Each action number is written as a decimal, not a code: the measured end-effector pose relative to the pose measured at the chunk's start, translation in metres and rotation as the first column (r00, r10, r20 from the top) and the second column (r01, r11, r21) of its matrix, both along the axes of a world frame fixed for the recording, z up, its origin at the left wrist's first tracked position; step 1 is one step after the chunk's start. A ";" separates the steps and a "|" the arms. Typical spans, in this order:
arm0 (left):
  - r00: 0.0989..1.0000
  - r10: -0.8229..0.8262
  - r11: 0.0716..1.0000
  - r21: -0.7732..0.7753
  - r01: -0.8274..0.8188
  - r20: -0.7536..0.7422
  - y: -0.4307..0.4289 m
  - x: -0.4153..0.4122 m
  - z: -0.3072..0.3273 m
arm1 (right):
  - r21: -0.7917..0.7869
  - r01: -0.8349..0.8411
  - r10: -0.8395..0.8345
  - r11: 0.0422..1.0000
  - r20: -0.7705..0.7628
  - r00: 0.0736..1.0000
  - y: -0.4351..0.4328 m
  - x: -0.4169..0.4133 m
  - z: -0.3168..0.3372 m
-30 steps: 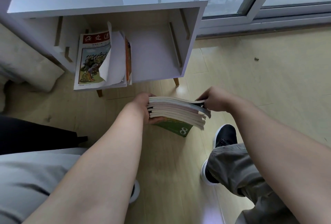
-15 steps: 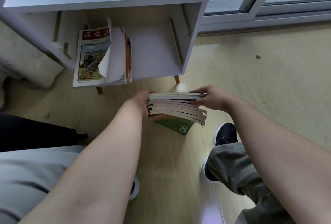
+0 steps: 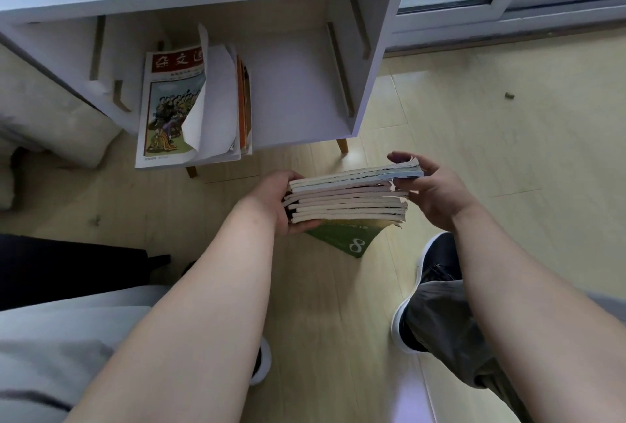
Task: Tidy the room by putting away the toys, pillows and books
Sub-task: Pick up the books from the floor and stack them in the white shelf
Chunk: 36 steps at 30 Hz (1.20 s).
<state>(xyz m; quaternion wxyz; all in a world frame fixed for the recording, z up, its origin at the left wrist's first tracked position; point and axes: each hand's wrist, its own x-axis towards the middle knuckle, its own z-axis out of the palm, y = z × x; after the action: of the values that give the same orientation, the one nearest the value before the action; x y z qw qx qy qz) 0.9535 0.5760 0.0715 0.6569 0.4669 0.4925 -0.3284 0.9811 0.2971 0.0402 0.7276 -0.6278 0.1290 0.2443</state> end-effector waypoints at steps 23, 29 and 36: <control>0.998 -0.018 1.000 -0.016 0.017 -0.057 0.019 -0.003 -0.026 | -0.361 0.012 -0.052 0.932 -0.102 0.993 0.034 -0.013 -0.051; 0.998 -0.034 0.992 -0.121 0.028 -0.049 0.018 -0.003 -0.023 | -0.274 -0.006 -0.043 0.962 -0.173 0.984 0.040 -0.010 -0.046; 0.996 0.033 0.963 -0.265 -0.053 -0.077 0.014 -0.001 -0.034 | -0.065 -0.011 -0.010 0.998 -0.315 0.949 0.042 -0.011 -0.045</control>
<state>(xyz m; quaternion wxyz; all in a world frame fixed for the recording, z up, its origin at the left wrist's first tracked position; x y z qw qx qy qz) 0.9525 0.5896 0.0380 0.7024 0.3514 0.4773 -0.3940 0.9701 0.3389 -0.0050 0.6766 -0.6045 0.2514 0.3370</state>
